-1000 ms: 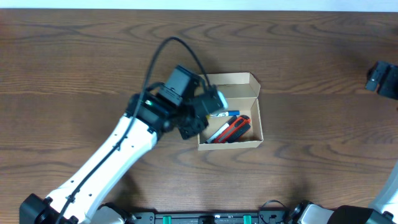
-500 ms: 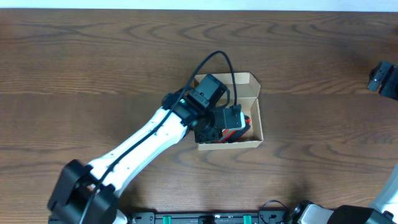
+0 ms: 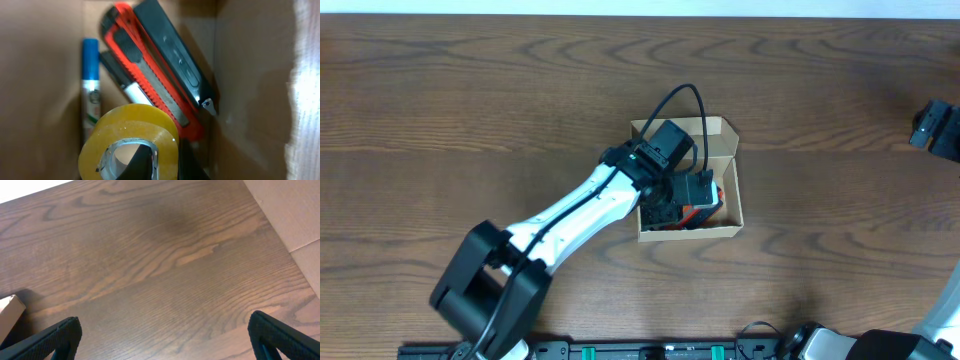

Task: Pack container
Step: 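Carry the tape roll into the box and release it with left gripper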

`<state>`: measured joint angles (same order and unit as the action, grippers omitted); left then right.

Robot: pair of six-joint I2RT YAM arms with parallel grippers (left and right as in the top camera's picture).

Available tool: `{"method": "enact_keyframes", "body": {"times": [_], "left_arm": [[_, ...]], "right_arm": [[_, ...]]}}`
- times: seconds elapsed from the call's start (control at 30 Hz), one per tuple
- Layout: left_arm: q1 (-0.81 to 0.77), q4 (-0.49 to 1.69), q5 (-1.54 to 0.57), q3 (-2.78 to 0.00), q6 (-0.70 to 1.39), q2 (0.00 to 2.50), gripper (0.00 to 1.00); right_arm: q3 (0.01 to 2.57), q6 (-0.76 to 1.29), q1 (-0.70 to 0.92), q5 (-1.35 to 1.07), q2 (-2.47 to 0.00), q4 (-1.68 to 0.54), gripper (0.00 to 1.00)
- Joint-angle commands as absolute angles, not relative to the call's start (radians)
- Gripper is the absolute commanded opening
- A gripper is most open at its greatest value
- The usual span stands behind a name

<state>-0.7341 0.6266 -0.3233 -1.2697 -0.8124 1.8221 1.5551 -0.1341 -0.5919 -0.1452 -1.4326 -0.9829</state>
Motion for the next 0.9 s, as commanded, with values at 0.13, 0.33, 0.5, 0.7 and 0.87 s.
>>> {"method": "enact_keyframes", "body": {"times": [0.13, 0.33, 0.5, 0.7, 0.87], "left_arm": [[-0.735, 0.627, -0.332, -1.287, -0.824, 1.869, 0.06], [-0.733, 0.627, -0.33, -1.287, -0.823, 1.884, 0.06], [-0.733, 0.626, -0.33, -1.287, -0.824, 1.897, 0.06], [-0.733, 0.626, -0.33, -1.287, -0.824, 1.92, 0.06], [-0.733, 0.627, -0.326, -1.287, -0.799, 1.933, 0.52]], "right_arm": [[1.554, -0.105, -0.596, -0.159, -1.448, -0.986, 0.99], [1.554, -0.105, -0.595, -0.166, -1.465, -0.987, 0.99], [1.554, -0.105, -0.595, -0.173, -1.473, -0.987, 0.99], [1.554, -0.105, -0.594, -0.177, -1.476, -0.987, 0.99], [1.554, -0.105, -0.594, -0.184, -1.476, -0.987, 0.99]]}}
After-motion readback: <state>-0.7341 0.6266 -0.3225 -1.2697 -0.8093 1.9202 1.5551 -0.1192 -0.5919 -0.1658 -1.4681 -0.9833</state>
